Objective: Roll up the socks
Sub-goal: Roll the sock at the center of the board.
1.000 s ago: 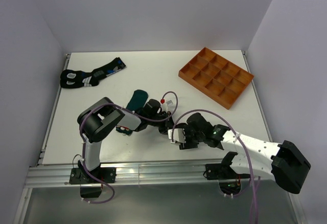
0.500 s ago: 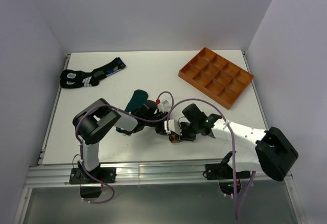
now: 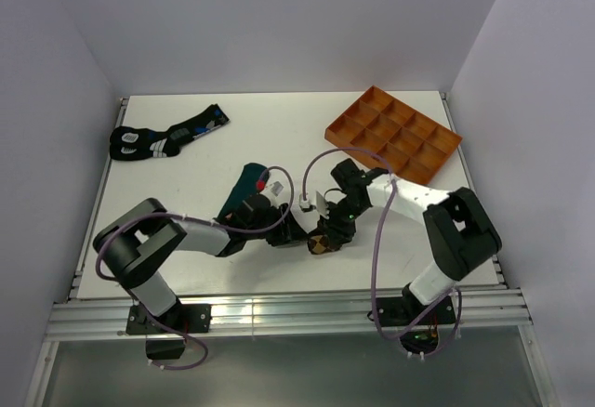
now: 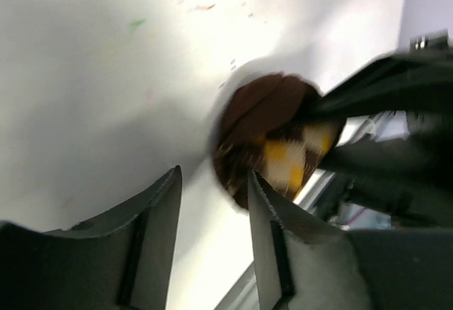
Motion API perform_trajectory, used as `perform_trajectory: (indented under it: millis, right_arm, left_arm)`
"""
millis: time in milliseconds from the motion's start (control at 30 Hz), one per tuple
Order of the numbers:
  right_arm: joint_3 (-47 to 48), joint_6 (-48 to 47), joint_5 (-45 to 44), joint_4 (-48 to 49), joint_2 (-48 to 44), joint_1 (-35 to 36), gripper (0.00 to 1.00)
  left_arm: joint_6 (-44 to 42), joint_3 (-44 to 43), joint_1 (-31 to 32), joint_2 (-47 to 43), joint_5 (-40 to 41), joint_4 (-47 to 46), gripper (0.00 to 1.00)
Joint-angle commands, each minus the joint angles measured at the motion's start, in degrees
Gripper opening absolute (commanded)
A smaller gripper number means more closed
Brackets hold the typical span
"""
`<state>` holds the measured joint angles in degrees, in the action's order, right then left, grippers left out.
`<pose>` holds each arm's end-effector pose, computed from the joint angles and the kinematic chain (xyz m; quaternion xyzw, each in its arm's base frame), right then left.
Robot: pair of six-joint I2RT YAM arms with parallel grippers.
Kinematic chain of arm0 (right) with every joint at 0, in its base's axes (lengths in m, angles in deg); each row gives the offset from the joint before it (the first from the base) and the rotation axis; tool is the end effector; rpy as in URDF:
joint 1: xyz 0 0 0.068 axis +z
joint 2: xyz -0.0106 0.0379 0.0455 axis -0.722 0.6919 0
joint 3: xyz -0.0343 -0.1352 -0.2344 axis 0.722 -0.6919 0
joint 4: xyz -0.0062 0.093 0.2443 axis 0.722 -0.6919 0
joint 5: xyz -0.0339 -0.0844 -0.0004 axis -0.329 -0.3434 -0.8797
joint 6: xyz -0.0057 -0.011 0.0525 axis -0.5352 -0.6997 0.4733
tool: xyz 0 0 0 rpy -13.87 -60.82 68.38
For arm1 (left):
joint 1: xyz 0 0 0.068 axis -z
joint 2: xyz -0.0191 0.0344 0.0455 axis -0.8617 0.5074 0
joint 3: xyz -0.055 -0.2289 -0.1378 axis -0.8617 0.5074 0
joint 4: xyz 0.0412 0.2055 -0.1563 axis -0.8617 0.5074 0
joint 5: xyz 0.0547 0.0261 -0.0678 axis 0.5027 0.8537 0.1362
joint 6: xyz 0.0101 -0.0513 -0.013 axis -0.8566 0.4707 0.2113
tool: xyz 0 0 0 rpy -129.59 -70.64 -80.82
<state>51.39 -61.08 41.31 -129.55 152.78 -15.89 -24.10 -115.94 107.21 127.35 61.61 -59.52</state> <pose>0.2198 0.1526 0.1664 -0.6357 0.7035 0.2851 0.1404 0.1945 -0.2284 0.1232 -0.0190 0.8768 -0.4460 0.1791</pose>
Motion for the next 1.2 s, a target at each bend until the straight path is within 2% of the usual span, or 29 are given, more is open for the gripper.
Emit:
perform_trajectory:
  millis: [0, 167, 333, 600, 967, 1167]
  right_arm:
    - [3.1, -1.7, -4.4, -7.3, 6.0, -2.5, 0.15]
    - [8.6, -1.7, -2.7, -11.8, 13.1, -4.0, 0.15]
    - [13.9, -1.2, -1.9, -16.1, 18.0, -4.6, 0.15]
    - [16.0, 0.6, -2.2, -17.0, 21.6, -5.2, 0.15]
    - [19.0, 2.3, -2.2, -18.5, 24.9, -6.0, 0.15]
    - [21.1, 3.3, -1.8, -19.6, 26.8, -6.7, 0.14]
  left_arm:
    - [-4.9, 3.3, 0.8, -5.5, 7.0, -0.5, 0.48]
    - [-10.5, 4.7, 2.2, -10.3, 12.2, -1.8, 0.50]
    - [-17.5, 2.5, 5.6, -9.8, 14.7, -2.6, 0.50]
    - [-18.8, 2.5, 6.1, -5.9, 11.4, -11.9, 0.52]
    - [-20.2, -1.0, 6.2, 1.7, 3.6, -16.0, 0.52]
    - [-18.8, -1.4, 6.2, 4.6, 2.8, -17.3, 0.52]
